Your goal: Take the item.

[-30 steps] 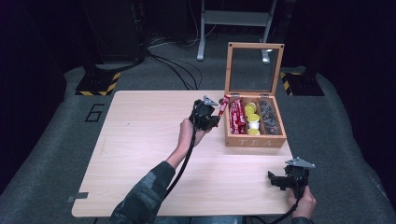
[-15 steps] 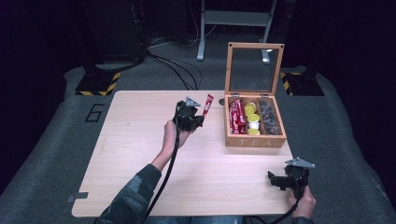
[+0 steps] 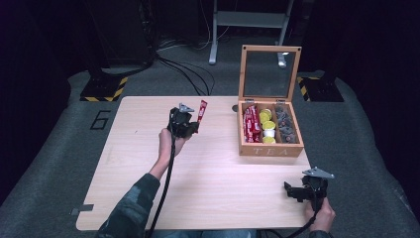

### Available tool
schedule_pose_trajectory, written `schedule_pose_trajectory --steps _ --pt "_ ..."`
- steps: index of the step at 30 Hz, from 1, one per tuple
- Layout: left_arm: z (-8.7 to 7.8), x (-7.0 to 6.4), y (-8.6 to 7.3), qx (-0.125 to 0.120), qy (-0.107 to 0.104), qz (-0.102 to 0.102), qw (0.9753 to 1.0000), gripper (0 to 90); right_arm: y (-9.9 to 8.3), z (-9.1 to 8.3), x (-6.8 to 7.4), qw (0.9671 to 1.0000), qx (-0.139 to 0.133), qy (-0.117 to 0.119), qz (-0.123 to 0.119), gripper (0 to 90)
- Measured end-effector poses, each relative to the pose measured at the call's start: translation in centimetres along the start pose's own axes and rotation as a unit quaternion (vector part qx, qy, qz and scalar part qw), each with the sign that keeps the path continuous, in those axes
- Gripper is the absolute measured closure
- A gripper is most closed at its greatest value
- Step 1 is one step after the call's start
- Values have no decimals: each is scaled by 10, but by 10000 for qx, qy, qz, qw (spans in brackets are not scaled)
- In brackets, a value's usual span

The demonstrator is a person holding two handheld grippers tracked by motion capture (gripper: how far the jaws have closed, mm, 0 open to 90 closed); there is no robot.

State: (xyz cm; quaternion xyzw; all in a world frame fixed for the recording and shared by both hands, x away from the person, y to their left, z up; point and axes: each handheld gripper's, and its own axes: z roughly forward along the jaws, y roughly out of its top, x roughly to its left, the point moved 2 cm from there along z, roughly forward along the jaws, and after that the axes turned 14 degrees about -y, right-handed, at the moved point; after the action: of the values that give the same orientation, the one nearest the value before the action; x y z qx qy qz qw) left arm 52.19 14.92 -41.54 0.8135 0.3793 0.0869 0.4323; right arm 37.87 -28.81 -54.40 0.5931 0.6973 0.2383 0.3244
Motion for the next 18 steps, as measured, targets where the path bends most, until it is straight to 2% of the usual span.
schedule_pose_trajectory --steps 4,7,14,18 --pt "-3 15 -7 5 98 -126 9999 880 0 0 0 10000 1 -1 1 0" --pt "-4 22 -12 -57 158 -225 9996 880 0 0 0 10000 0 -2 0 0" --pt "-7 40 -27 -10 247 -372 9990 880 0 0 0 10000 1 -1 1 0" --pt "-9 50 -34 -52 310 -565 9979 880 0 0 0 10000 2 -2 2 0"
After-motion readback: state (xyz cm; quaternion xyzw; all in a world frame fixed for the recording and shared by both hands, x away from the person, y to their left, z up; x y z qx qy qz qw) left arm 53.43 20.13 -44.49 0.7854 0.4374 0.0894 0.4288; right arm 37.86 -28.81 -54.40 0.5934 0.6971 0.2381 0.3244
